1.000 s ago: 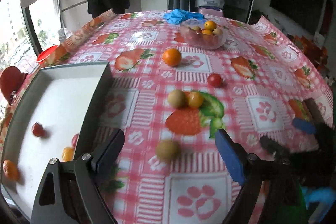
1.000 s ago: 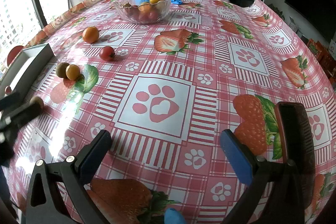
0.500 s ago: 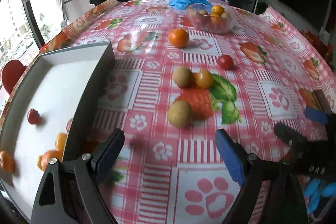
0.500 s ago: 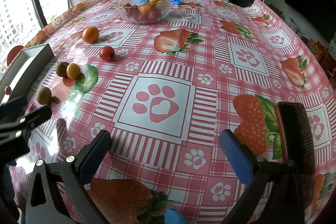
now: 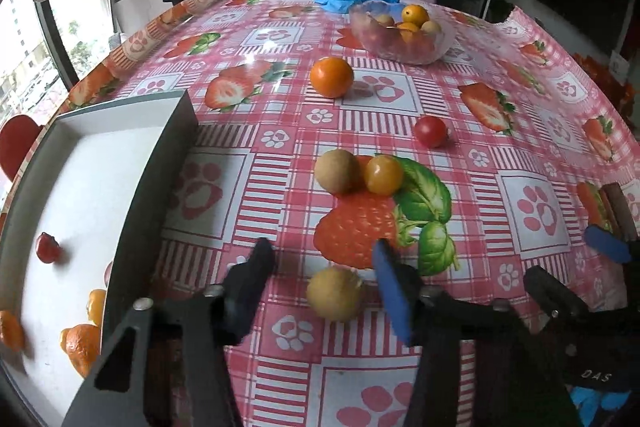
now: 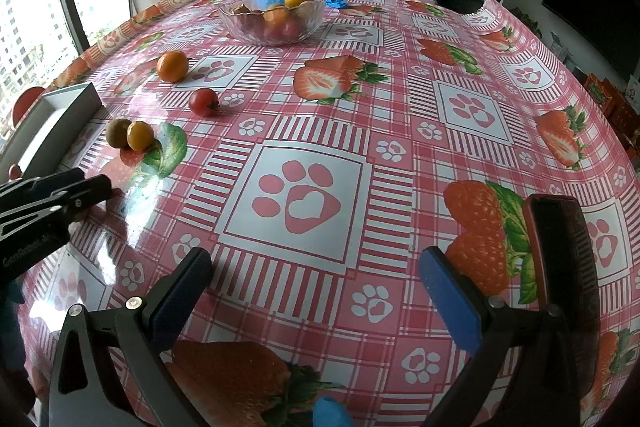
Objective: Organize fruits
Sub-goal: 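Grasp a brown kiwi with the left tool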
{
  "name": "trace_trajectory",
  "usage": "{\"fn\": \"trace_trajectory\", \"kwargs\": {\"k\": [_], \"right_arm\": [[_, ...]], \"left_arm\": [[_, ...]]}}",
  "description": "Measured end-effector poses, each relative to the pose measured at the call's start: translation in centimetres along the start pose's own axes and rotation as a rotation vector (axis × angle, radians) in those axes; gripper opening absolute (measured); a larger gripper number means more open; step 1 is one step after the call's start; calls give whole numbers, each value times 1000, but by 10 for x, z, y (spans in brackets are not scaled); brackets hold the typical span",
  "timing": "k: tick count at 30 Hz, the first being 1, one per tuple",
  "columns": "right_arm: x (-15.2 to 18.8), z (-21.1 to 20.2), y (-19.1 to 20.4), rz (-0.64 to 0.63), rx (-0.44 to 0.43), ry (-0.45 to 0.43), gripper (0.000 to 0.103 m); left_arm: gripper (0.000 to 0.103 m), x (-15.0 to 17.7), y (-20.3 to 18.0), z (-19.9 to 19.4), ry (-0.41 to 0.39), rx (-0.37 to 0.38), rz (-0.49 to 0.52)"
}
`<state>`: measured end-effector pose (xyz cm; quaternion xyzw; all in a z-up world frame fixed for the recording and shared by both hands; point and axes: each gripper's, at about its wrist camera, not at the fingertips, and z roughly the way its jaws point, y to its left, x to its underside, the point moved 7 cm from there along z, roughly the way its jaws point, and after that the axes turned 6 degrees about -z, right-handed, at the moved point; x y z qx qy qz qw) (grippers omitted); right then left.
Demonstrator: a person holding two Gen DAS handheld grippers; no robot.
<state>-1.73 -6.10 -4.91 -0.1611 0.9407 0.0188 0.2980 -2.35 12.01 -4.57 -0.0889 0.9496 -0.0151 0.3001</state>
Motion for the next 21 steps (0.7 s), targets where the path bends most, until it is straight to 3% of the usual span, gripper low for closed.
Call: {"fn": "trace_trajectory", "kwargs": {"k": [1, 2, 11, 12, 13, 14, 16, 21], "right_arm": [[0, 0, 0, 0, 0, 0, 103], [0, 0, 0, 0, 0, 0, 103], [0, 0, 0, 0, 0, 0, 103], [0, 0, 0, 0, 0, 0, 103], [0, 0, 0, 0, 0, 0, 103], [0, 0, 0, 0, 0, 0, 103], [0, 0, 0, 0, 0, 0, 103], [0, 0, 0, 0, 0, 1, 103]], "left_arm": [[35, 1, -1, -1, 0, 6, 8], [33, 1, -3, -2, 2, 8, 12], [35, 10, 1, -9, -16, 23, 16], [42, 10, 1, -9, -16, 26, 15], [69, 10, 2, -10, -17, 20, 9], [80, 9, 5, -12, -40, 7, -3], [80, 8, 9, -18, -78, 9, -18], [80, 13, 11, -10, -34, 1, -12]]}}
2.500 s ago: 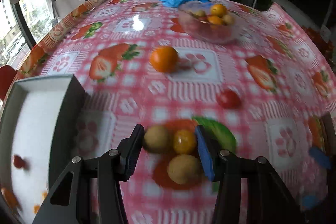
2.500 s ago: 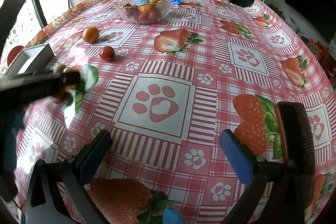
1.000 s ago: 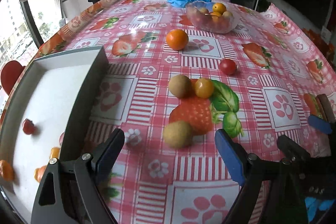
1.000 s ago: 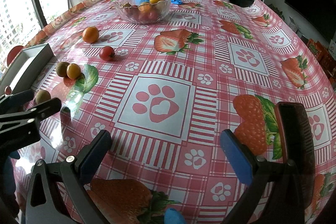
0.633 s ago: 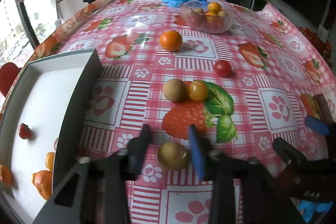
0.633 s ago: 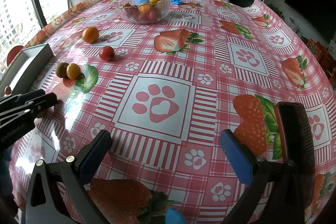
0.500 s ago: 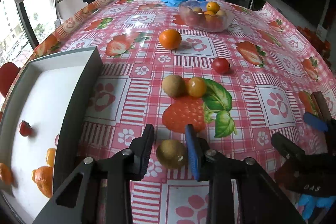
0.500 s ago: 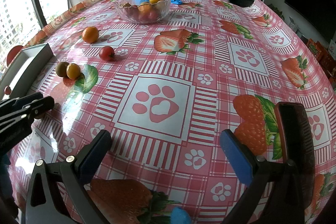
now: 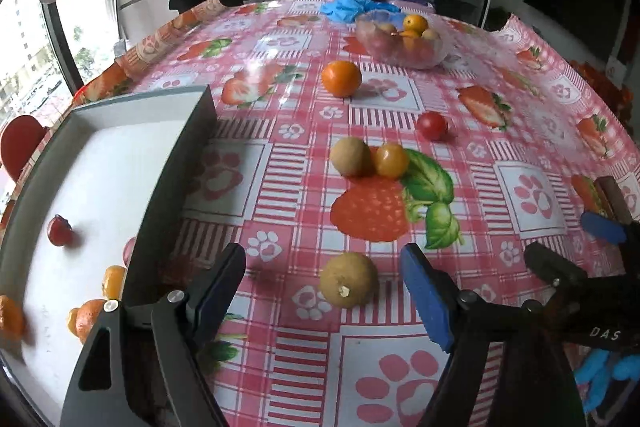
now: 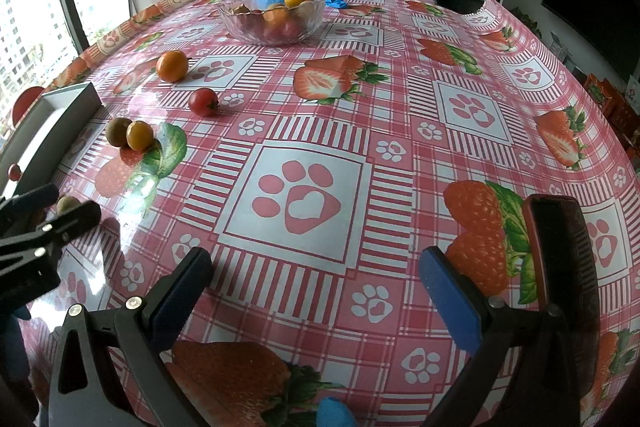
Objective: Organize fruits
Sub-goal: 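Grasp a brown kiwi with the left tool, then grasp a yellow cherry tomato with the right tool while the left holds the kiwi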
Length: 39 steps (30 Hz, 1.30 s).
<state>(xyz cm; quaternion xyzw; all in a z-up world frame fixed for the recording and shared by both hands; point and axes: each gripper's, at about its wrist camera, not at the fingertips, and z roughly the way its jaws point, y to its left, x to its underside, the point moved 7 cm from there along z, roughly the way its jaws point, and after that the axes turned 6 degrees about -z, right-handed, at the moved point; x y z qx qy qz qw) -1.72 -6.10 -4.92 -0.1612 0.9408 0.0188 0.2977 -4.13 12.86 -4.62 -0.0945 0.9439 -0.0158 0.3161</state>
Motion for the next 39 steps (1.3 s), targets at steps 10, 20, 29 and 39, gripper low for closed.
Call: {"fn": "trace_trajectory", "kwargs": {"k": [10, 20, 29, 39], "right_arm": [[0, 0, 0, 0, 1, 1, 103], [-1, 1, 3, 1, 0, 26, 103], [-37, 19, 78, -209, -113, 40, 99], [-76, 38, 115, -245, -166, 24, 83]], "left_arm": [[43, 8, -15, -5, 9, 13, 46], [29, 21, -15, -16, 10, 34, 68], [30, 27, 1, -22, -2, 33, 46], [30, 31, 11, -26, -4, 50, 6]]}}
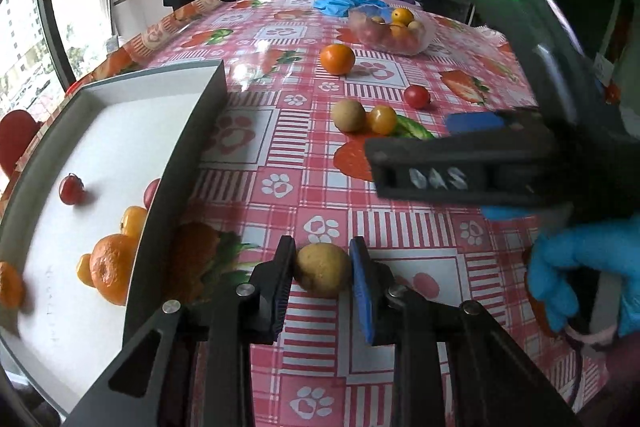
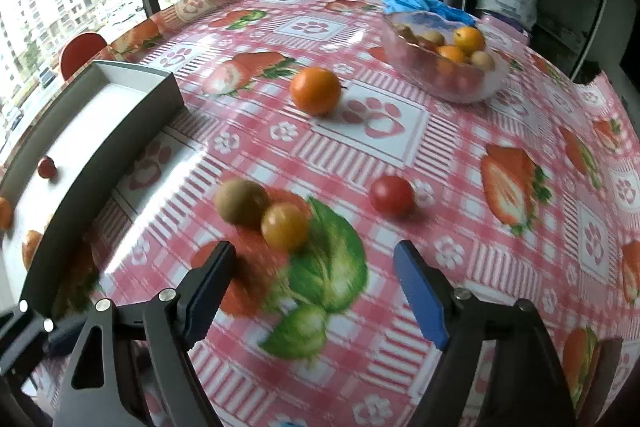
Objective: Organize fruits
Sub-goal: 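Grasp a yellow cherry tomato with the right tool while the left holds the kiwi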
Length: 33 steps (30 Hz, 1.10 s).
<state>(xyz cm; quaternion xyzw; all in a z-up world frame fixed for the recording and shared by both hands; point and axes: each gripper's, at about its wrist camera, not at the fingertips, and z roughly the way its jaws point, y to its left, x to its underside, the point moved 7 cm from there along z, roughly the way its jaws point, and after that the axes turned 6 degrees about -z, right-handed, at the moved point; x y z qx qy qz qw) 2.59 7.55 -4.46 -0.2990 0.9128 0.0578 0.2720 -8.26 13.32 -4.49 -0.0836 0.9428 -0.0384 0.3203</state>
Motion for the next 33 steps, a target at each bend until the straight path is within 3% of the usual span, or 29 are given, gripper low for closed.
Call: {"fn": "trace_trajectory", "kwargs": {"k": [5, 7, 9, 11, 33], "right_arm": [[-7, 2, 5, -6, -3, -17, 76], [-7, -1, 9, -14, -11, -27, 63], [-11, -1, 14, -25, -22, -32, 36], [-12, -1, 16, -30, -37, -30, 24], [64, -48, -24, 132, -106, -7, 24]], "left_arm": [[30, 0, 0, 0, 0, -1, -1], [30, 0, 0, 0, 0, 0, -1], [30, 0, 0, 0, 1, -2, -1], [29, 1, 0, 0, -1, -6, 3], [30, 1, -2, 1, 5, -43, 10]]}}
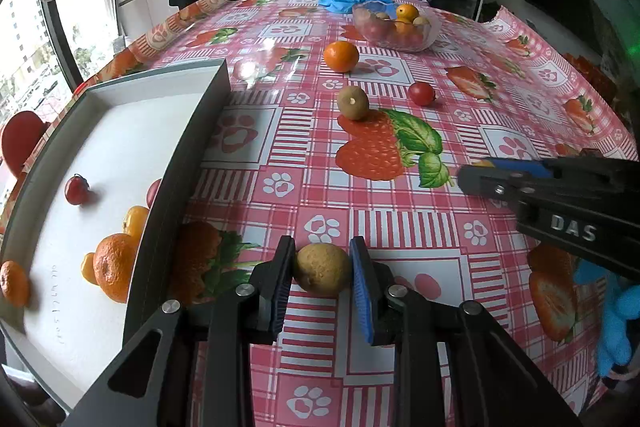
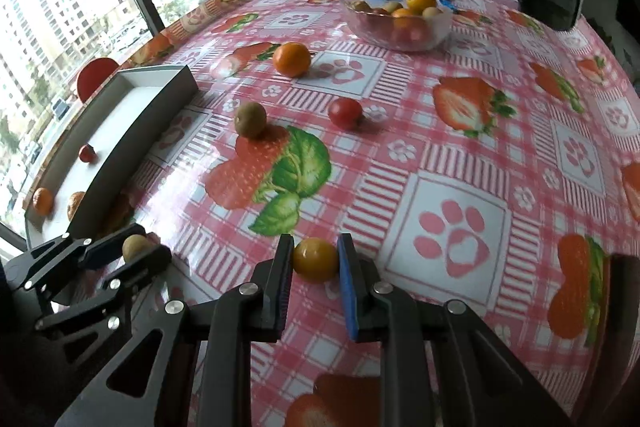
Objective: Organize fruits
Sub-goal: 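Grasp a yellow cherry tomato with the right tool while the left holds the kiwi, then carry the held kiwi and yellow cherry tomato over the white tray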
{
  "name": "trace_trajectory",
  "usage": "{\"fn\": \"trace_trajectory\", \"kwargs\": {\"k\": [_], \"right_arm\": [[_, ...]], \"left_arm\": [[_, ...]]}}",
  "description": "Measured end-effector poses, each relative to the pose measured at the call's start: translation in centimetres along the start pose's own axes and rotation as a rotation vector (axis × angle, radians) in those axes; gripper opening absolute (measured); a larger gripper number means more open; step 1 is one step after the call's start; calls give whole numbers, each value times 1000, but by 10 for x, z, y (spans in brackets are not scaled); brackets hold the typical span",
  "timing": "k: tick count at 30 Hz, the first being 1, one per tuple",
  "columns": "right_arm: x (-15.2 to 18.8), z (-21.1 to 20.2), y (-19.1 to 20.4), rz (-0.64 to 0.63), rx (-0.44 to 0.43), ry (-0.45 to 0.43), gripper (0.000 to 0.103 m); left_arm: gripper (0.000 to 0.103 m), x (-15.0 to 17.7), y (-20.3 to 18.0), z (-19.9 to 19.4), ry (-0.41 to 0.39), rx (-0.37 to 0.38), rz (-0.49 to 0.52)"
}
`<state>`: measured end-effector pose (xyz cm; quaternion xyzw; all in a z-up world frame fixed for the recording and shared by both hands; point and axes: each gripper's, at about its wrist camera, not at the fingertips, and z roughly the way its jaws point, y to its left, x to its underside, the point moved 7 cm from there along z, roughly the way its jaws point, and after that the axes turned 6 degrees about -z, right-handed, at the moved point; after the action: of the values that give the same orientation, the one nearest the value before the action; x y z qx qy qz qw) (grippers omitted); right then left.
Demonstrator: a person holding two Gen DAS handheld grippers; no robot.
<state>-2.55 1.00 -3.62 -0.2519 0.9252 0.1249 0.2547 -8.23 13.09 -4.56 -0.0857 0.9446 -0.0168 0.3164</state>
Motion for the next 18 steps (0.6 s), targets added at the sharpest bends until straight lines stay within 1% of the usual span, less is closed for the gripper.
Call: {"fn": "trace_trajectory", "kwargs": {"k": [5, 8, 12, 15, 18], "right_arm": [[7, -4, -1, 7, -4, 1, 24], [7, -7, -1, 9, -6, -4, 24], [4, -13, 0, 11, -8, -15, 24], [1, -16, 1, 11, -10, -21, 24], [-3, -19, 4, 8, -11, -27, 24]], "left_arm": [[30, 0, 0, 0, 5, 0, -1], [30, -1, 1, 1, 25, 3, -9], [30, -2, 2, -1, 48, 30, -38], [30, -6, 1, -7, 42, 39, -45], [30, -14, 1, -18, 17, 52, -52]]}}
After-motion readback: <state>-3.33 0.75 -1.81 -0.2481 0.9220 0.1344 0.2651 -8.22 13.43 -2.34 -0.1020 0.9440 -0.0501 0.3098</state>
